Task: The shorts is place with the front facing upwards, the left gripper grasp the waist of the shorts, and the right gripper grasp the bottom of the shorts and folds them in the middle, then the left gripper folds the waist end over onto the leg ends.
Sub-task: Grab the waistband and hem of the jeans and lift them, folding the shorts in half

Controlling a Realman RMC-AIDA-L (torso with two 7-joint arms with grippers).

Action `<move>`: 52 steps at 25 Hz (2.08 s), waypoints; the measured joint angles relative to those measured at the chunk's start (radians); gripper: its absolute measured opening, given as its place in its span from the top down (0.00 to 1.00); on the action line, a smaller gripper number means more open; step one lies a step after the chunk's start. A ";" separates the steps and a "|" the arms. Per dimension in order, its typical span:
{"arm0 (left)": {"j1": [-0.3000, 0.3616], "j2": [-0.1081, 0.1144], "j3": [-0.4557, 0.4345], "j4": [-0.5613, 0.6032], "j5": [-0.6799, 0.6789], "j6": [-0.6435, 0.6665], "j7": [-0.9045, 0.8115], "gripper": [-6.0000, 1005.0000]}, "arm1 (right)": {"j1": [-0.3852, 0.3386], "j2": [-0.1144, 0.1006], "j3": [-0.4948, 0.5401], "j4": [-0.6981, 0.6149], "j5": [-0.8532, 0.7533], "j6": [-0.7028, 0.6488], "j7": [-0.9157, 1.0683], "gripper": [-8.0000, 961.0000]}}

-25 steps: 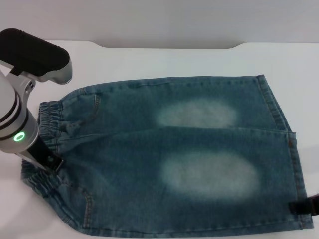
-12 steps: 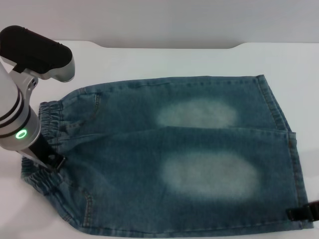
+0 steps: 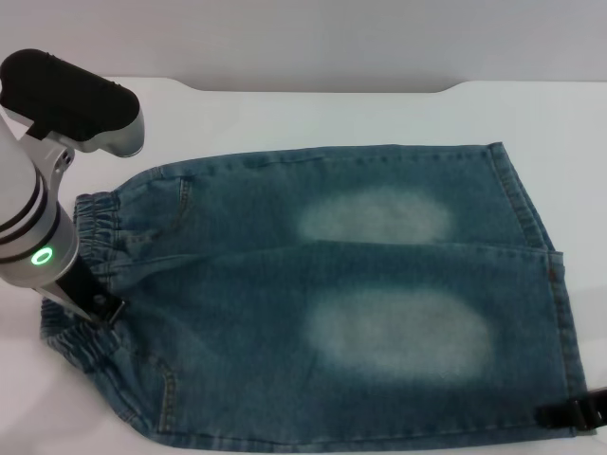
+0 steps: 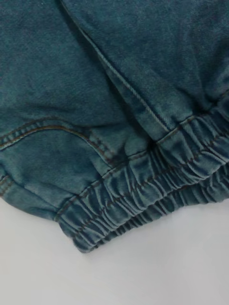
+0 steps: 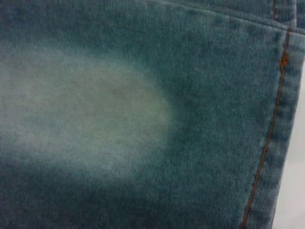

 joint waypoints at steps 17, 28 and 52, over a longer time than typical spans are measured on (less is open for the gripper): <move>0.002 0.001 0.004 -0.006 0.000 0.001 0.003 0.96 | 0.000 -0.006 0.027 -0.007 0.069 -0.005 -0.081 0.71; 0.000 0.001 0.000 0.002 0.000 0.011 0.002 0.96 | 0.004 -0.006 0.029 -0.001 0.077 -0.003 -0.098 0.99; 0.023 0.004 -0.068 -0.104 0.000 0.128 -0.006 0.96 | -0.027 0.000 0.354 0.199 0.239 -0.143 -0.250 0.98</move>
